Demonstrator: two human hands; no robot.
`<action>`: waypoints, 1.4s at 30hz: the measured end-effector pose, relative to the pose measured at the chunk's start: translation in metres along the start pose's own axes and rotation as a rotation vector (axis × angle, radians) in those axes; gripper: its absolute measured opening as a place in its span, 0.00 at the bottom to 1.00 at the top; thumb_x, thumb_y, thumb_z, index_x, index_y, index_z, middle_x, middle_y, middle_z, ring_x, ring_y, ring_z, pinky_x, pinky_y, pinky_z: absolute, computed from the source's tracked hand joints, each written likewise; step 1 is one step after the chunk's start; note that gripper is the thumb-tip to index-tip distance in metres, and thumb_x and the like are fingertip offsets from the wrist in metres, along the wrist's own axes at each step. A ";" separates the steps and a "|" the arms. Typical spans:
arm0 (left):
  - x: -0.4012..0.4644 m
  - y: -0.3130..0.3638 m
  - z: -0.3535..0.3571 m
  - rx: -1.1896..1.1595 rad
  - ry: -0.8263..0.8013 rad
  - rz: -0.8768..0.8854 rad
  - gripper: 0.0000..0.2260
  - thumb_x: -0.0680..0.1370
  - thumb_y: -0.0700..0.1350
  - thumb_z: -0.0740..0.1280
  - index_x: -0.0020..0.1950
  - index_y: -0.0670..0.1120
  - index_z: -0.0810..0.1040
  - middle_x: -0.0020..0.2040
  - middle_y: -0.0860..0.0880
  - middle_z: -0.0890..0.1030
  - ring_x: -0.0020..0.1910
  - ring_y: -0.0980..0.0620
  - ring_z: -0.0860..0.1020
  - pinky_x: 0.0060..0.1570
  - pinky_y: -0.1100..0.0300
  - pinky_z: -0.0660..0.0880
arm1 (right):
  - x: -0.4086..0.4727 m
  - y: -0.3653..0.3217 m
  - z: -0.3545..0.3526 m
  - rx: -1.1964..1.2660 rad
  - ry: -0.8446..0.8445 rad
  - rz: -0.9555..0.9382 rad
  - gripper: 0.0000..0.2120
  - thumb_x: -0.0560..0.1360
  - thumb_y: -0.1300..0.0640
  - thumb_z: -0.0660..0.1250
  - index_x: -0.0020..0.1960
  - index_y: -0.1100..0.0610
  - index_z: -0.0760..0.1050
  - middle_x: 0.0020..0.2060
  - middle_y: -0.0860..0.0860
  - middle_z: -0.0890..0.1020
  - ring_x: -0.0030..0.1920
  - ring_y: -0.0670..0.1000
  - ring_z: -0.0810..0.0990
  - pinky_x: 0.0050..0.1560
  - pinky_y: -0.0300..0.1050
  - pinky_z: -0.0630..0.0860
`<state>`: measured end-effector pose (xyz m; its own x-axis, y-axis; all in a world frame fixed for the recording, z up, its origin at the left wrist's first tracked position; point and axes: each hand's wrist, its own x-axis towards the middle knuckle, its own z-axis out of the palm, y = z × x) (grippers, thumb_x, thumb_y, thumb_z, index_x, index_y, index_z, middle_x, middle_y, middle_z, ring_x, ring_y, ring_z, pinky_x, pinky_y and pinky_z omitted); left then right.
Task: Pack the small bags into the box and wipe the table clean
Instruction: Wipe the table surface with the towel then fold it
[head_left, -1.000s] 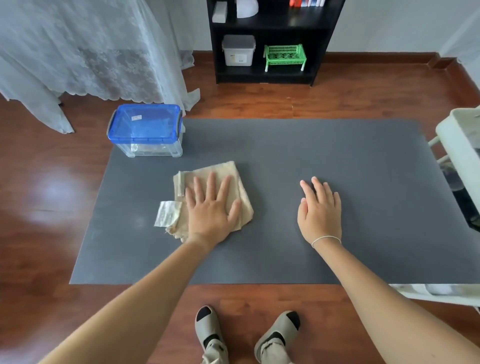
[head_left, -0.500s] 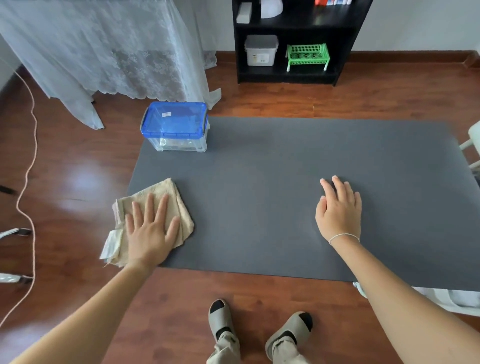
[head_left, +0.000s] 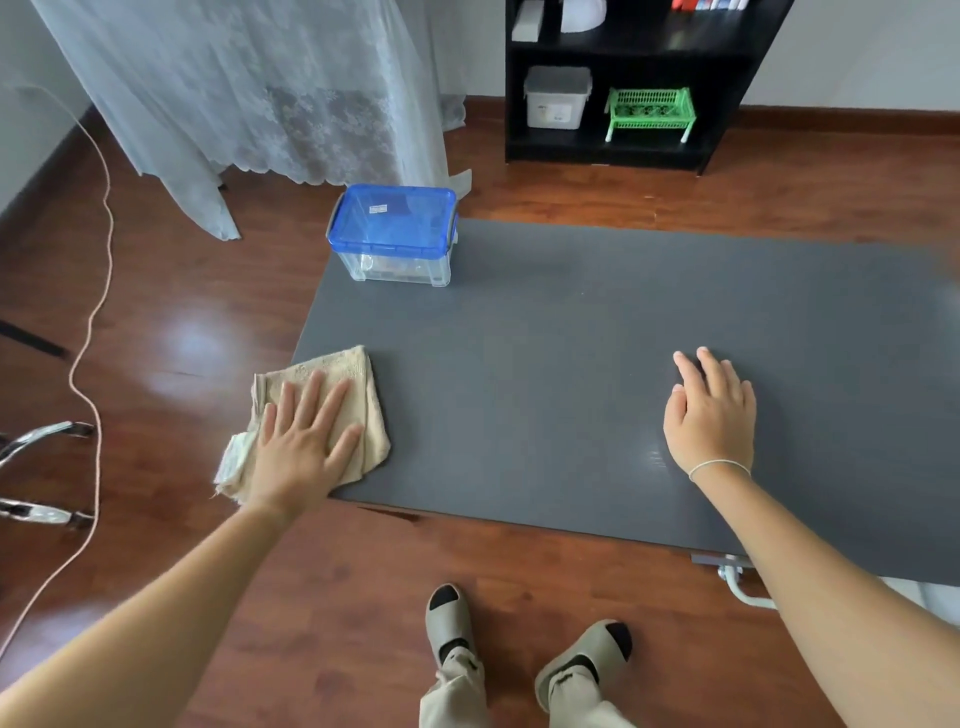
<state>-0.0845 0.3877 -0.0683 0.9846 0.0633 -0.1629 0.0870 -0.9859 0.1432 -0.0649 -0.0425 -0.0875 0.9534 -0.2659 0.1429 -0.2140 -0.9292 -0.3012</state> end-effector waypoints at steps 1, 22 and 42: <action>0.000 0.005 0.002 0.001 0.000 -0.033 0.31 0.72 0.67 0.41 0.75 0.60 0.49 0.78 0.51 0.49 0.76 0.42 0.45 0.74 0.45 0.45 | 0.000 0.000 0.001 -0.001 -0.001 0.004 0.19 0.77 0.62 0.57 0.67 0.58 0.70 0.69 0.60 0.69 0.68 0.66 0.66 0.68 0.64 0.59; -0.002 0.001 0.004 -0.015 0.000 0.066 0.29 0.73 0.66 0.42 0.74 0.62 0.48 0.78 0.53 0.50 0.77 0.46 0.45 0.74 0.48 0.45 | 0.000 -0.003 -0.002 0.000 -0.005 0.012 0.19 0.77 0.62 0.56 0.67 0.59 0.70 0.69 0.60 0.69 0.68 0.65 0.66 0.68 0.64 0.60; 0.026 0.058 -0.012 -0.415 0.140 0.170 0.18 0.80 0.43 0.58 0.70 0.47 0.68 0.74 0.43 0.63 0.75 0.41 0.57 0.73 0.50 0.55 | -0.015 -0.126 -0.007 0.067 -0.074 -0.131 0.22 0.75 0.56 0.59 0.68 0.57 0.67 0.70 0.60 0.67 0.67 0.62 0.66 0.63 0.60 0.64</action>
<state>-0.0518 0.3345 -0.0526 0.9986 -0.0455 0.0264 -0.0525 -0.8404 0.5394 -0.0536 0.0772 -0.0453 0.9857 -0.1220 0.1162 -0.0748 -0.9349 -0.3469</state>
